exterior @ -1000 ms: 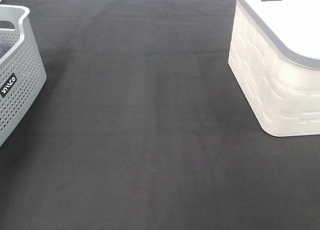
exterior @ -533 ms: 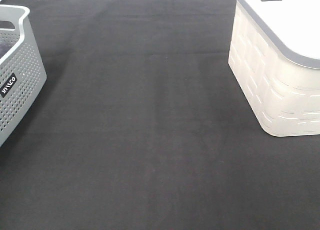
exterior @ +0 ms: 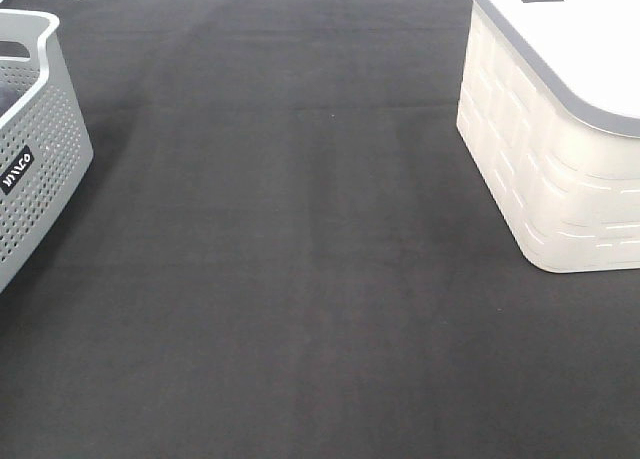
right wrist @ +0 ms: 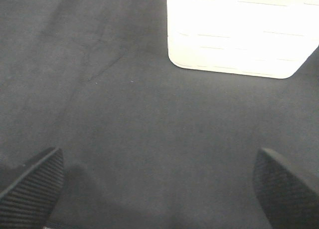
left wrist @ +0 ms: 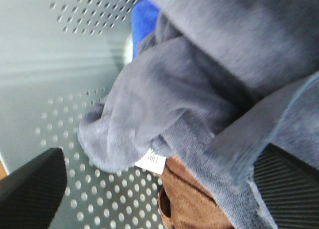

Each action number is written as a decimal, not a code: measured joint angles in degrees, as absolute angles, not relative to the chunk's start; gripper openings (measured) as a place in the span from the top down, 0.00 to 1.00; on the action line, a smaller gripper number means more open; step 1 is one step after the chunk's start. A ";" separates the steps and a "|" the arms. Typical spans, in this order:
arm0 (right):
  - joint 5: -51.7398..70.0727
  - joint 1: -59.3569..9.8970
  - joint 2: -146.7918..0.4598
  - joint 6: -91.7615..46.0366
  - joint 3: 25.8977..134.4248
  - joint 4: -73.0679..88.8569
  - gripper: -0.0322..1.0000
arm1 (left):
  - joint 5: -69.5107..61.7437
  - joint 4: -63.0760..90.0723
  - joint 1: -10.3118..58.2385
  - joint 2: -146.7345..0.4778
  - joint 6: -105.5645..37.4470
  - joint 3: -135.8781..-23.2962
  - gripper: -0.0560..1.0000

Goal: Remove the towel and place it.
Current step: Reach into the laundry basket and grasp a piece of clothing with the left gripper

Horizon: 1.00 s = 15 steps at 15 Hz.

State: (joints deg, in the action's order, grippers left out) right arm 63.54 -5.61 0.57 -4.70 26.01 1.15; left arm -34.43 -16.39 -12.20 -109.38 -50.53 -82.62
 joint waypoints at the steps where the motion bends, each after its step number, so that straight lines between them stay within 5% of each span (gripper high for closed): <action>1: 63.54 -5.61 0.57 -4.70 26.01 1.15 0.02 | -34.32 -16.04 -11.80 -109.38 -51.57 -82.62 0.07; 9: 63.54 -5.61 0.57 -4.70 26.01 1.15 0.02 | -35.29 -13.46 -9.97 -111.50 -61.31 -82.62 0.22; 15: 63.54 -5.61 0.57 -4.70 26.01 1.15 0.02 | -36.21 -13.29 -9.80 -112.36 -61.88 -82.62 0.48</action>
State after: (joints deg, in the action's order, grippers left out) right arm 63.54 -5.61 0.57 -4.70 26.01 1.15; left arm -36.21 -13.29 -9.80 -112.36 -61.88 -82.62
